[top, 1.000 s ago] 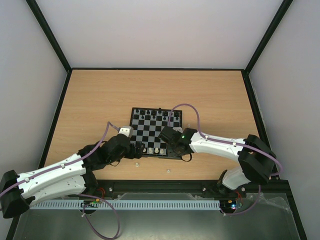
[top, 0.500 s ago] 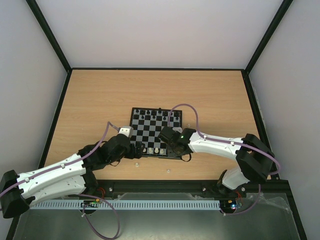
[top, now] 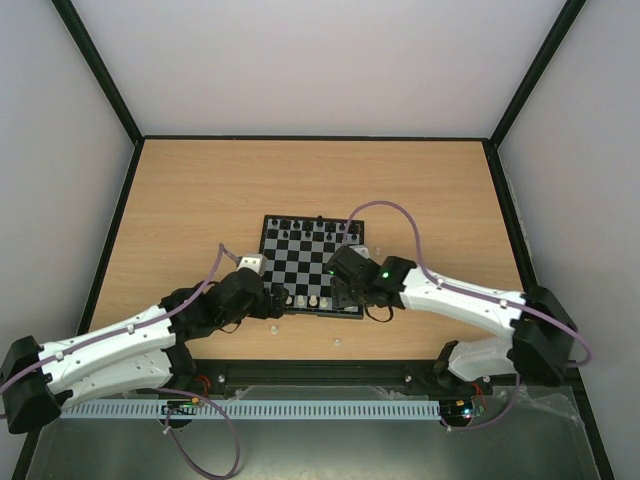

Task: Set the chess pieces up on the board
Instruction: Place the chess piece on the chessboard, then pick up the chess piece at the center of the board.

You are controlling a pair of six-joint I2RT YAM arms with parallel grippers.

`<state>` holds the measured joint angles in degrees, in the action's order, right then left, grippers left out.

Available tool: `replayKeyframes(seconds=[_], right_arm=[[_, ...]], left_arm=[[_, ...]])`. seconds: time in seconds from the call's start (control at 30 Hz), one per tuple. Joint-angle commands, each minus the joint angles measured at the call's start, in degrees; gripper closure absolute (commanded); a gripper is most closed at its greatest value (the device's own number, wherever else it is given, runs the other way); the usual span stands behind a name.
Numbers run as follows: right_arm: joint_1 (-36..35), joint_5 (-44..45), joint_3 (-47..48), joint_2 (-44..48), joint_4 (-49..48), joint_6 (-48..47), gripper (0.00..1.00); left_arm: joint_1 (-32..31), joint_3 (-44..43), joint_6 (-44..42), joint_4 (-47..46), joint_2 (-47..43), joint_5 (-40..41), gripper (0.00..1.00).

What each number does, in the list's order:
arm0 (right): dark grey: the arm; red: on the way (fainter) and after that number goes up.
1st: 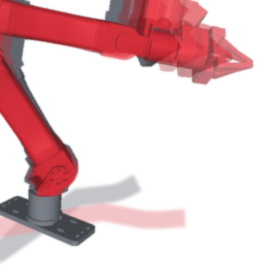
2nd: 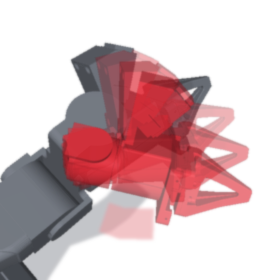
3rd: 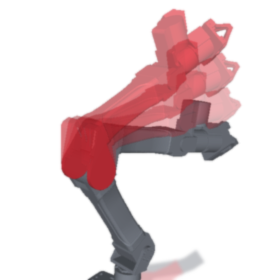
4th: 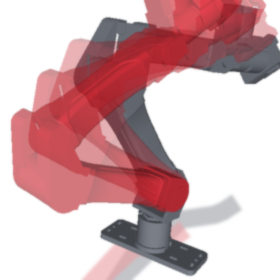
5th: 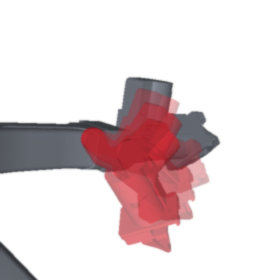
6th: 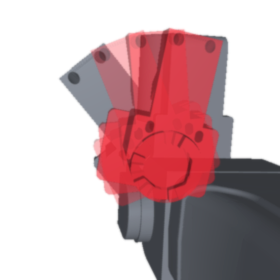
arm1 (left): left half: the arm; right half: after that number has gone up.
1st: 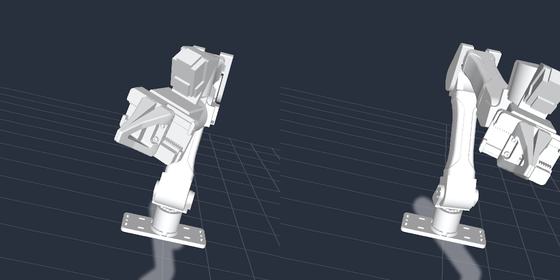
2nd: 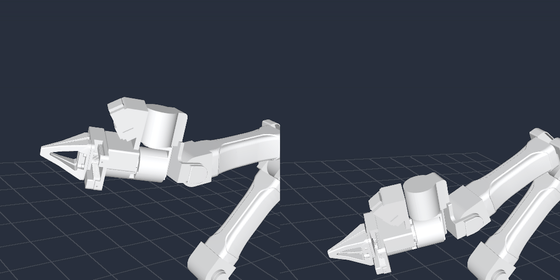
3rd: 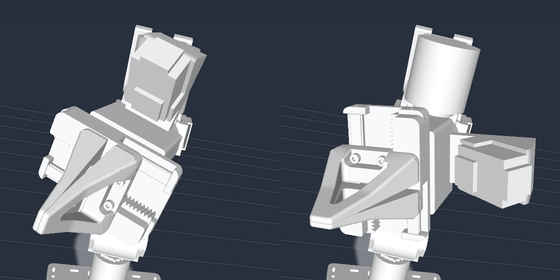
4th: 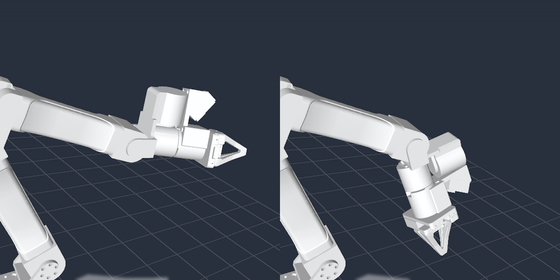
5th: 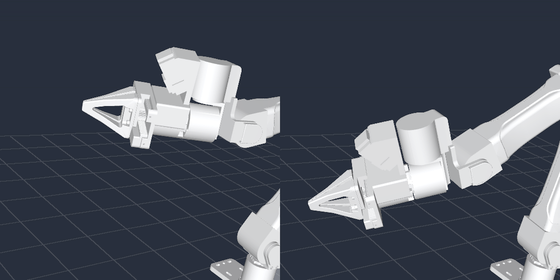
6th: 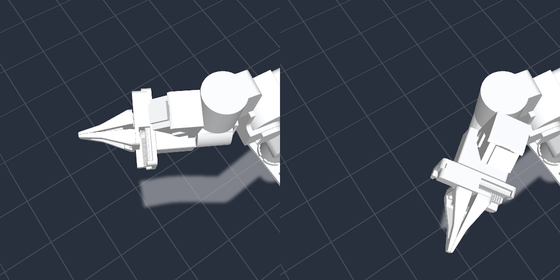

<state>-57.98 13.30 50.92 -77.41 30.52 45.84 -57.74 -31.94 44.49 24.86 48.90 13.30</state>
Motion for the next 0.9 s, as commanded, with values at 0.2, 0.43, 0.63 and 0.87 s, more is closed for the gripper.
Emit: replayKeyframes(seconds=[0.2, 0.43, 0.63, 0.87], right_arm=[[0.01, -0.59, -5.02, 13.40, 1.64, -1.83, 0.00], [0.05, -1.69, -6.79, 19.54, 1.38, -3.90, 0.01], [0.05, -3.15, -7.90, 22.46, 1.04, -5.19, 0.01], [0.01, -4.24, -8.09, 23.00, 0.31, -6.22, 0.00]], left_arm=[[-1.00, -2.08, 3.68, 4.86, 6.49, -3.33, 0.01], [-3.75, -5.00, 3.87, 10.37, 12.75, -7.29, 0.01], [-5.55, -5.68, 4.05, 12.62, 17.35, -9.29, 0.17], [-7.42, -6.73, 4.89, 12.73, 24.46, -7.40, 0.44]])
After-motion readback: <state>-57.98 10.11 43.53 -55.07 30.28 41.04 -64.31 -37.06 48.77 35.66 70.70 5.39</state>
